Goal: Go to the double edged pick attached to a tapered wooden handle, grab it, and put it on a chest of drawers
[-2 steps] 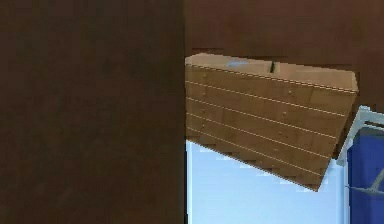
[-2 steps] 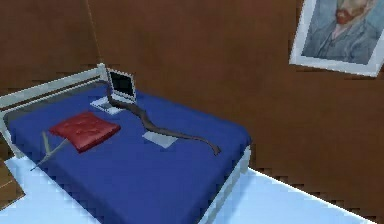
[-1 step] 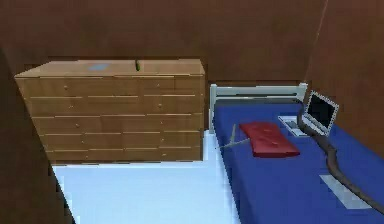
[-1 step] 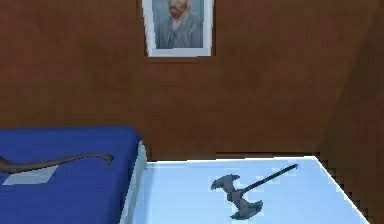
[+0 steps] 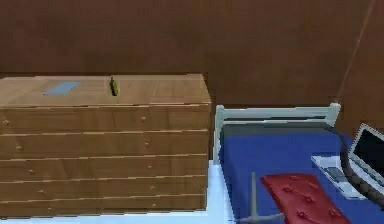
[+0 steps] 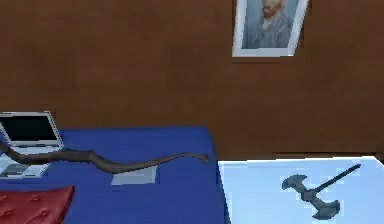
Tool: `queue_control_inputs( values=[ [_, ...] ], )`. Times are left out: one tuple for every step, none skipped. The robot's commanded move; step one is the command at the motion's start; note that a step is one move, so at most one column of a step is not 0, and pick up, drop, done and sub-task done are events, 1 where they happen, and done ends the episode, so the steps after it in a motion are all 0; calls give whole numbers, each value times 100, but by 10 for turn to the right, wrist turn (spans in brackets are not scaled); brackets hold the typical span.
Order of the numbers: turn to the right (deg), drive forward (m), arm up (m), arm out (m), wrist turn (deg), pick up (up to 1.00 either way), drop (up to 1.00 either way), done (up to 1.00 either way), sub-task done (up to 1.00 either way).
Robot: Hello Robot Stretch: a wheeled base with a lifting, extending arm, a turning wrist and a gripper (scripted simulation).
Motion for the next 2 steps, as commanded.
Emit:
queue_control_inputs(
  values=[
    [-450, 0, 0, 0, 0, 0, 0, 0, 0],
    [-210, 0, 0, 0, 0, 0, 0, 0, 0]
  ],
)
